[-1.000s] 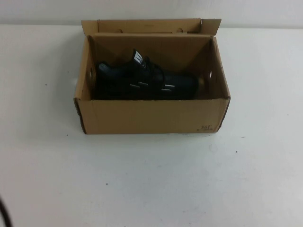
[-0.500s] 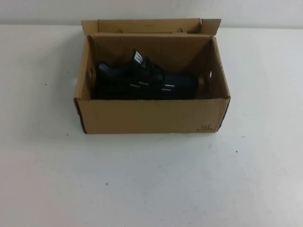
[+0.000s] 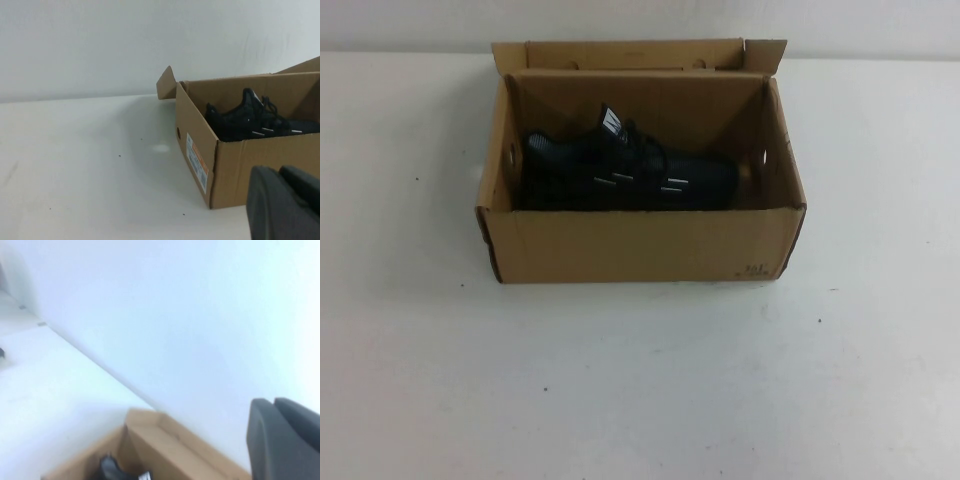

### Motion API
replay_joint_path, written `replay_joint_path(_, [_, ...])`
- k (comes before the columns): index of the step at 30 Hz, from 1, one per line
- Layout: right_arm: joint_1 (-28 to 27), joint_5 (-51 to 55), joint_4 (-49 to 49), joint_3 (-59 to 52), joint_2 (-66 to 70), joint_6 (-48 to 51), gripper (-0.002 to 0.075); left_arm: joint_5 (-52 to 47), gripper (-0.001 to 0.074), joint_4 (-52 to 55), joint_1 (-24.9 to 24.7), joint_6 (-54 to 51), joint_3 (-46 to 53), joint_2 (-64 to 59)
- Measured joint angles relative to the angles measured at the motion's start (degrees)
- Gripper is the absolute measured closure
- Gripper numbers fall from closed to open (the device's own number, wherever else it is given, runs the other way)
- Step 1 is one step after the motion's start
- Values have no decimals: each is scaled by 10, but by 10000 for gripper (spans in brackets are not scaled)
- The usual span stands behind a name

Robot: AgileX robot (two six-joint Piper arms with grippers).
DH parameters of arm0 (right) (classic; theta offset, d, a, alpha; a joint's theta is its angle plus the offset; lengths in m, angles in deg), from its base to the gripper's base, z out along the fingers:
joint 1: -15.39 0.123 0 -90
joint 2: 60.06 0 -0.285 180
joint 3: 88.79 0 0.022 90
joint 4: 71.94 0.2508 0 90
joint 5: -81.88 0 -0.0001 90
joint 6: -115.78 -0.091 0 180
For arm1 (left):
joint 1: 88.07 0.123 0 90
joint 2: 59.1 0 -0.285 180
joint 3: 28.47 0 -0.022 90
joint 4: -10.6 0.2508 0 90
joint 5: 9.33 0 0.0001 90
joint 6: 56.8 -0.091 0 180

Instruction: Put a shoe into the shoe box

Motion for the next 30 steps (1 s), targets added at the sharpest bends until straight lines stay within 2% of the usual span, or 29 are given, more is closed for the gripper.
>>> replay_joint_path(17, [0, -380, -9, -738, -387, 2, 741, -3, 736, 0, 0, 0, 1, 0])
replay_joint_path(24, [0, -451, 3, -918, -481, 2, 741, -10, 736, -12, 0, 0, 1, 0])
replay_joint_path(30, [0, -461, 4, -983, -495, 2, 741, -10, 736, -14, 0, 0, 1, 0])
